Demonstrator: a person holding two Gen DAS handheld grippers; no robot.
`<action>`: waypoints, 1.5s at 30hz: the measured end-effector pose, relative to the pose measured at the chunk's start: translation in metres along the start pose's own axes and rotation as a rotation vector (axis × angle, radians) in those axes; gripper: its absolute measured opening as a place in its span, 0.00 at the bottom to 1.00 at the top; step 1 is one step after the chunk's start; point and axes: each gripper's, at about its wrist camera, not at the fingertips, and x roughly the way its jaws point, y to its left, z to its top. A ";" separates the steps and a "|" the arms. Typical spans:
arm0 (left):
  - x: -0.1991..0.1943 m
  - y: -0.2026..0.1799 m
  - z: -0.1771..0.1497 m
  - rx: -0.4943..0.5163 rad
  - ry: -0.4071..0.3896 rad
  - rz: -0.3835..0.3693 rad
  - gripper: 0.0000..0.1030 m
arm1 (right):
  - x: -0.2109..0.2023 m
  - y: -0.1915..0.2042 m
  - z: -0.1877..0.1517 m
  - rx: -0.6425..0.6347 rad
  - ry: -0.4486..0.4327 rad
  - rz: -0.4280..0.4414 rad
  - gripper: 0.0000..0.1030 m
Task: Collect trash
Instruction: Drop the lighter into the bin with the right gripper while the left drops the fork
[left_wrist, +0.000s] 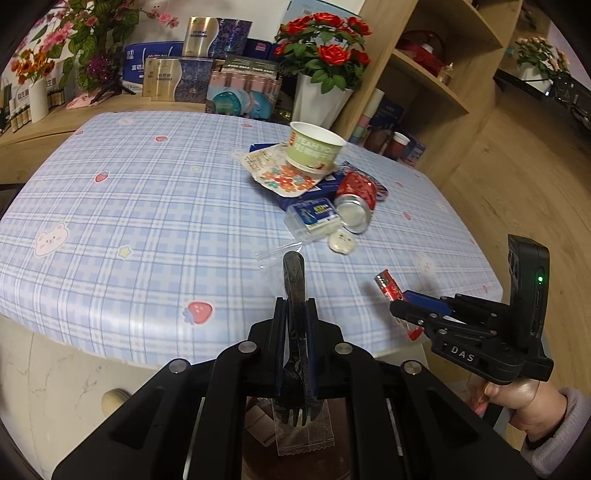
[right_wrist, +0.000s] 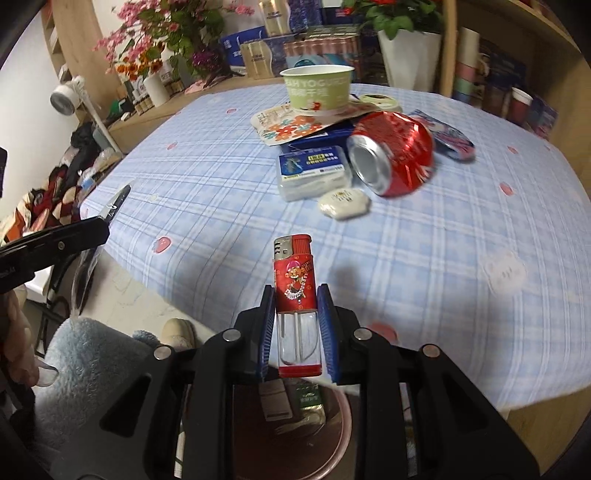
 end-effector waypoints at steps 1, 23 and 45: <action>-0.002 -0.002 -0.003 -0.001 0.001 -0.003 0.10 | -0.006 -0.001 -0.005 0.008 -0.005 0.003 0.26; -0.035 -0.029 -0.047 0.033 0.011 -0.046 0.10 | -0.039 0.011 -0.089 0.061 0.063 0.044 0.26; -0.036 -0.047 -0.064 0.098 0.049 -0.075 0.10 | -0.093 -0.011 -0.068 0.104 -0.190 -0.191 0.94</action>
